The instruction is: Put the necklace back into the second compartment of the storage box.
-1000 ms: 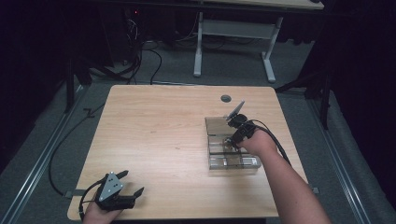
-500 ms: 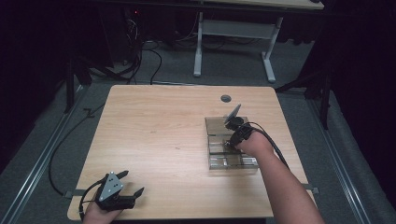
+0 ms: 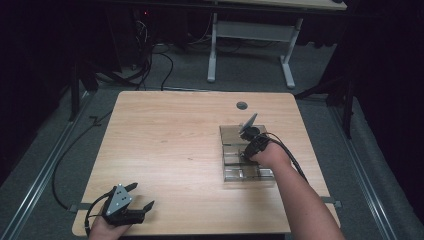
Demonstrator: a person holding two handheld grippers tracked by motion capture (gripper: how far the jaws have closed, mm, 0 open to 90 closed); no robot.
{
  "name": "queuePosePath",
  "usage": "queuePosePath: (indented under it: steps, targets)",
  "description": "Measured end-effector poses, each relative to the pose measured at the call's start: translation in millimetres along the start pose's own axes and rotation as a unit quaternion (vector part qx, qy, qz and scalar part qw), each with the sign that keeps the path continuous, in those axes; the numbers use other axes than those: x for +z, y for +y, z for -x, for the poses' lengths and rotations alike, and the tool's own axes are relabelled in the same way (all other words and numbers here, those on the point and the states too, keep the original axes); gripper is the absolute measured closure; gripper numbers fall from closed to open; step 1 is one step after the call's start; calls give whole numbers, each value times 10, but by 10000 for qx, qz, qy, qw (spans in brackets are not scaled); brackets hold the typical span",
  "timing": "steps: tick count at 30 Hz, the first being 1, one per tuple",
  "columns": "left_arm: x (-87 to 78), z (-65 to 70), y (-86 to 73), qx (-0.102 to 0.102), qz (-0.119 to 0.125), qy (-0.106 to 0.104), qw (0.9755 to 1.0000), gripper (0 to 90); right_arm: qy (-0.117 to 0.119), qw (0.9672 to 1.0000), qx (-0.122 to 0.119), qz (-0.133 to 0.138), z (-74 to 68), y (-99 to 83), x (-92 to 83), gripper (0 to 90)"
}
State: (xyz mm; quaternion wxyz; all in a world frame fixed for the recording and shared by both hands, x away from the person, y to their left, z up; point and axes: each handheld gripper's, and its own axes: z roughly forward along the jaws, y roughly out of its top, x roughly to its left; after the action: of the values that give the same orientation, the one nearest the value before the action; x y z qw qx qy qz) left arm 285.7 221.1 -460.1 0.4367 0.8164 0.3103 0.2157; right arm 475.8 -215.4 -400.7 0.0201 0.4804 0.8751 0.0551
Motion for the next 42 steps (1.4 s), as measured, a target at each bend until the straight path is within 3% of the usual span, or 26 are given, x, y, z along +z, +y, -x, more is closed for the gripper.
queuePosePath:
  steps: [5, 9, 15, 17, 21, 25, 26, 28, 31, 37, 42]
  targets:
    - [-1, 0, 0, -3, -2, -3, 10000, 158, 160, 9998, 96, 59, -23, -13, -106, 569]
    - [0, 5, 0, 13, -10, 13, 10000, 158, 179, 9997, 163, 99, -12, -61, -228, 568]
    - [7, 6, 1, 11, -21, 20, 10000, 158, 30, 9996, 126, 234, 78, -137, -333, 666]
    - [7, 4, 1, 4, -20, 16, 10000, 158, 10, 9996, 222, 167, 91, -150, -294, 712]
    - [5, 4, 0, 8, -14, 9, 10000, 159, -35, 10000, 53, 13, 57, -143, -163, 824]
    - [5, 4, 0, 15, -14, -2, 10000, 159, -25, 10000, 14, -66, 5, -101, -94, 851]
    - [5, 3, 0, 17, -18, -3, 10000, 159, -57, 10000, -34, -65, 5, -92, -83, 851]
    - [2, 5, 1, 35, -24, -6, 10000, 158, -23, 9999, 90, -88, -3, -89, -74, 846]
    - [6, 5, 1, 22, -20, -1, 10000, 158, 15, 10000, -6, -81, 4, -92, -87, 789]
    - [5, 7, 2, 36, -34, 2, 10000, 158, 162, 9995, 247, 92, -5, -123, -246, 714]
    - [6, 7, 2, 29, -38, 12, 10000, 158, 233, 9993, 259, 137, 4, -173, -309, 688]
